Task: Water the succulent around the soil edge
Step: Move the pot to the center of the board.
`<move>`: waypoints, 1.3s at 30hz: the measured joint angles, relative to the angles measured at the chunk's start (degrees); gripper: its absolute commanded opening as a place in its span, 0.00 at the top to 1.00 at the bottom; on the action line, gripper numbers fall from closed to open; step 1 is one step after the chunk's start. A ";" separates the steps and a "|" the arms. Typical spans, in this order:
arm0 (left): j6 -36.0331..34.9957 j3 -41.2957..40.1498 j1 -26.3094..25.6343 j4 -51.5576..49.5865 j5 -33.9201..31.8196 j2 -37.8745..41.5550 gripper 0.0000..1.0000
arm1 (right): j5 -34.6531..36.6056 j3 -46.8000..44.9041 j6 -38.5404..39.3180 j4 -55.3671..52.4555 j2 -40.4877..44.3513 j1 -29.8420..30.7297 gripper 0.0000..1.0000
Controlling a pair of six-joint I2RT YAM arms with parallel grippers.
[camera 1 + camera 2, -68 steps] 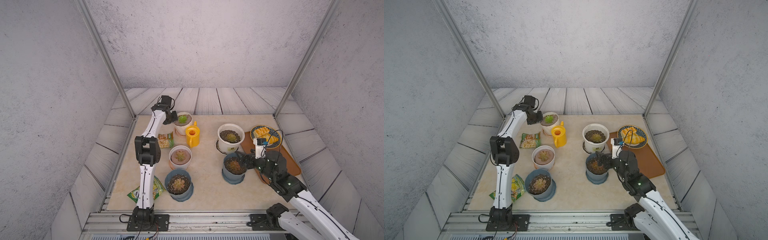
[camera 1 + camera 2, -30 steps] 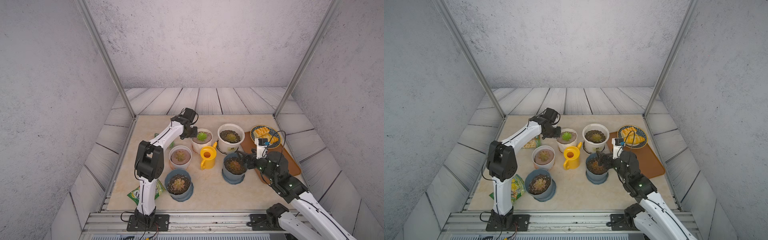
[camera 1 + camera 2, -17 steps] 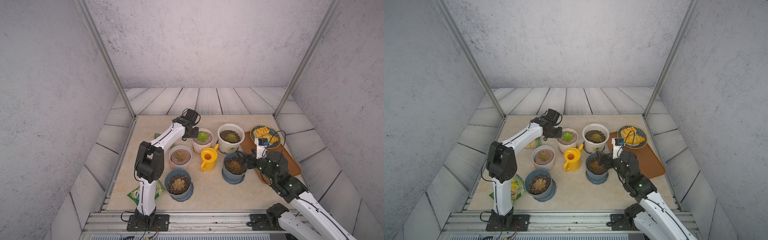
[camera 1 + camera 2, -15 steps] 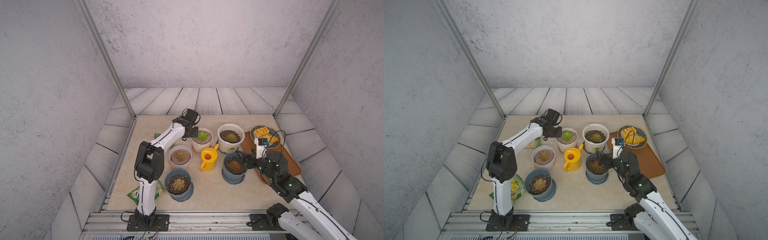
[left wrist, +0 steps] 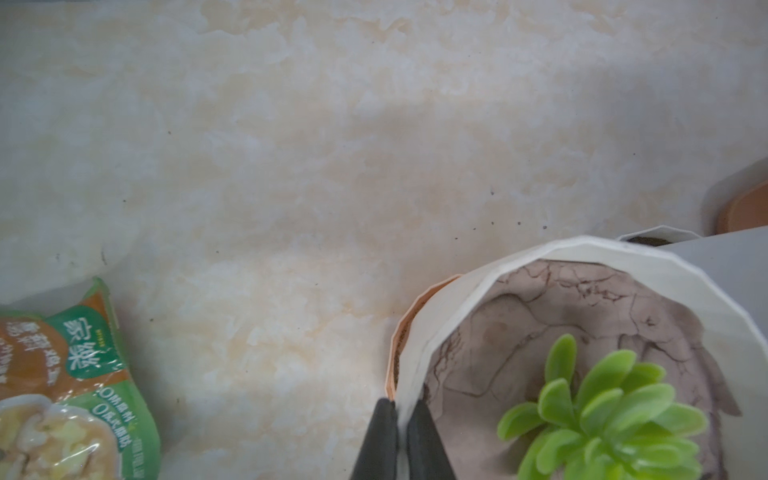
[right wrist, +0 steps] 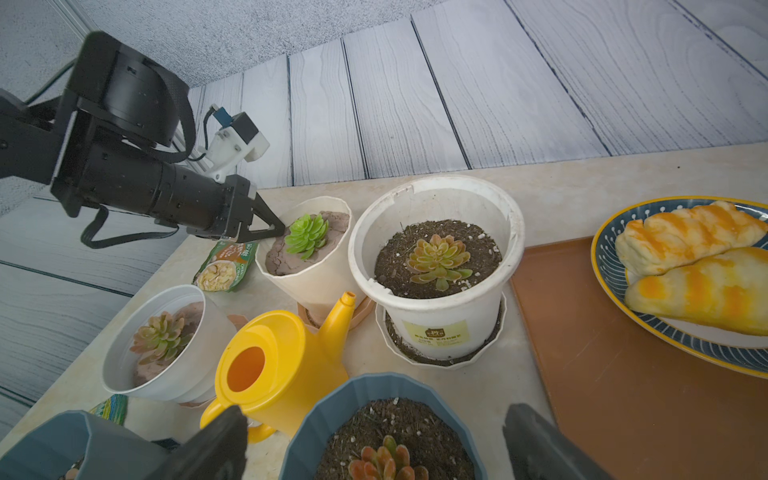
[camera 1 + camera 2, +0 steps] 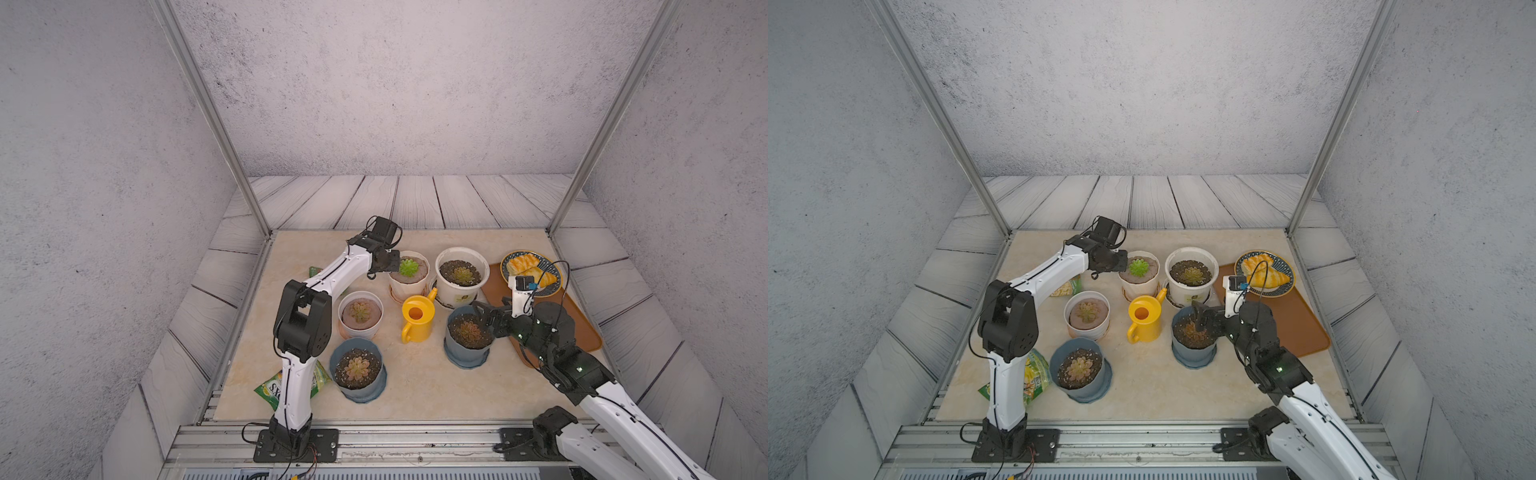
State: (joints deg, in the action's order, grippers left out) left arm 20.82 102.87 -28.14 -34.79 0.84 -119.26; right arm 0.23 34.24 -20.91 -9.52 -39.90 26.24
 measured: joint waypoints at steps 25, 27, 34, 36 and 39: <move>1.79 -29.66 1.75 1.49 -8.81 41.88 0.50 | -13.18 -0.13 1.79 3.06 -4.81 2.45 0.00; 2.97 -35.39 3.17 1.62 -8.98 45.66 0.50 | -14.25 -0.09 2.51 3.23 -5.46 3.89 0.00; 6.03 -46.88 6.88 1.77 -9.14 50.16 0.50 | -15.15 0.74 5.22 3.91 -8.28 8.52 0.00; 6.51 -48.06 7.15 1.88 -9.18 50.47 0.51 | -15.13 0.74 5.68 4.13 -8.70 9.07 0.00; 7.10 -48.76 7.17 2.86 -9.09 50.21 0.54 | -14.49 0.74 6.21 4.22 -9.07 9.38 0.00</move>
State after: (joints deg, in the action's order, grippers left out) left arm 27.92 54.11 -20.97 -31.92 -8.25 -69.06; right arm -14.26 34.98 -14.70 -5.30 -48.97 35.62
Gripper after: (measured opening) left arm 0.480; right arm 0.998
